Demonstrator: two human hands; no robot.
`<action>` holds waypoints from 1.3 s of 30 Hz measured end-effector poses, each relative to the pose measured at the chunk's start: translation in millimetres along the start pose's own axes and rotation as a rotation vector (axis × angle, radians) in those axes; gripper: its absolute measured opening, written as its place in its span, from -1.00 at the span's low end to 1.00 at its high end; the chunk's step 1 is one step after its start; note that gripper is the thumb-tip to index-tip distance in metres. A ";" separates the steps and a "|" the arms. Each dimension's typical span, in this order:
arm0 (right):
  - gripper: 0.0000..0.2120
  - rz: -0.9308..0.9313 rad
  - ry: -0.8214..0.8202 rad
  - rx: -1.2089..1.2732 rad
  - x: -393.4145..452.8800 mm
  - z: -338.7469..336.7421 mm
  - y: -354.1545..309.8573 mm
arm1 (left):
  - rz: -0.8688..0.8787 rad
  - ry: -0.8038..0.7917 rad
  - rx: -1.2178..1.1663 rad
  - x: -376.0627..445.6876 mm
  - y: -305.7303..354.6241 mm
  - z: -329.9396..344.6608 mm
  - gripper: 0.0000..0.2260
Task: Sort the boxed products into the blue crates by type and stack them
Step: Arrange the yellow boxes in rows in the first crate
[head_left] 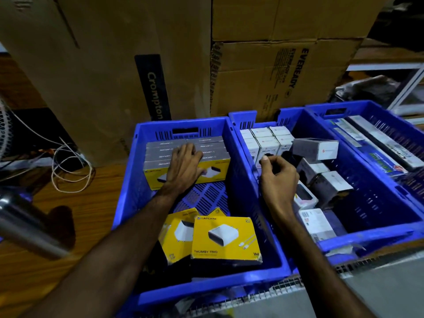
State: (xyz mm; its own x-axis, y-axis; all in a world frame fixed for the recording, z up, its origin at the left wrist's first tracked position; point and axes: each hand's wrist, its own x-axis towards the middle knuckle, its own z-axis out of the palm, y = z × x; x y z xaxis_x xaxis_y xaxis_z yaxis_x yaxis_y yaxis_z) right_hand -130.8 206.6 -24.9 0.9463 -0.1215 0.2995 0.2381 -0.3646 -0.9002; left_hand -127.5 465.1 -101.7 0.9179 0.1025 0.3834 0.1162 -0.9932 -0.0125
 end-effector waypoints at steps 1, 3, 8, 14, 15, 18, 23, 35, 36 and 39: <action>-0.70 0.002 -0.005 0.001 0.0 -0.6 0.2 | 0.006 -0.009 0.029 -0.4 0.1 1.0 -0.52; -0.70 0.010 -0.011 0.004 0.1 -0.6 0.8 | 0.025 -0.039 0.116 -1.4 0.3 2.0 -0.51; -0.72 0.026 -0.014 0.009 1.3 1.0 2.1 | 0.031 -0.144 0.271 -3.1 13.2 -3.3 -0.48; -0.73 0.045 -0.025 0.022 1.1 -0.6 0.8 | 0.000 -0.247 0.322 -6.9 27.7 -20.1 -0.50; -0.74 0.044 -0.024 0.024 1.0 -1.0 0.3 | 0.008 -0.236 0.320 -7.3 27.2 -22.9 -0.54; -0.75 0.046 -0.025 0.022 1.5 -0.9 -0.5 | -0.013 -0.213 0.225 -13.6 18.5 -37.9 -0.51; -0.75 0.062 -0.032 0.031 4.1 0.0 3.3 | -0.052 -0.352 -0.071 -40.2 13.0 -73.0 -0.65; -0.70 0.055 -0.129 0.100 4.6 -2.2 10.8 | -0.111 -0.761 -0.197 -137.3 -5.2 -105.6 -0.33; -0.70 0.047 -0.142 0.096 3.8 -2.1 10.7 | -0.126 -0.763 -0.180 -137.9 -3.1 -106.2 -0.30; -0.69 0.039 -0.166 0.068 5.3 -0.9 14.9 | -0.143 -0.783 -0.066 -137.4 5.2 -113.1 -0.28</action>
State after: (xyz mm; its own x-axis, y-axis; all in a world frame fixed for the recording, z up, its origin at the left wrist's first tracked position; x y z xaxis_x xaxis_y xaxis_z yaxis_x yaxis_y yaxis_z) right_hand -122.5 199.8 -36.4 0.9768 0.0216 0.2132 0.2098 -0.2981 -0.9312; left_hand -295.9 439.5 -50.0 0.8985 0.2146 -0.3830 0.2530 -0.9661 0.0520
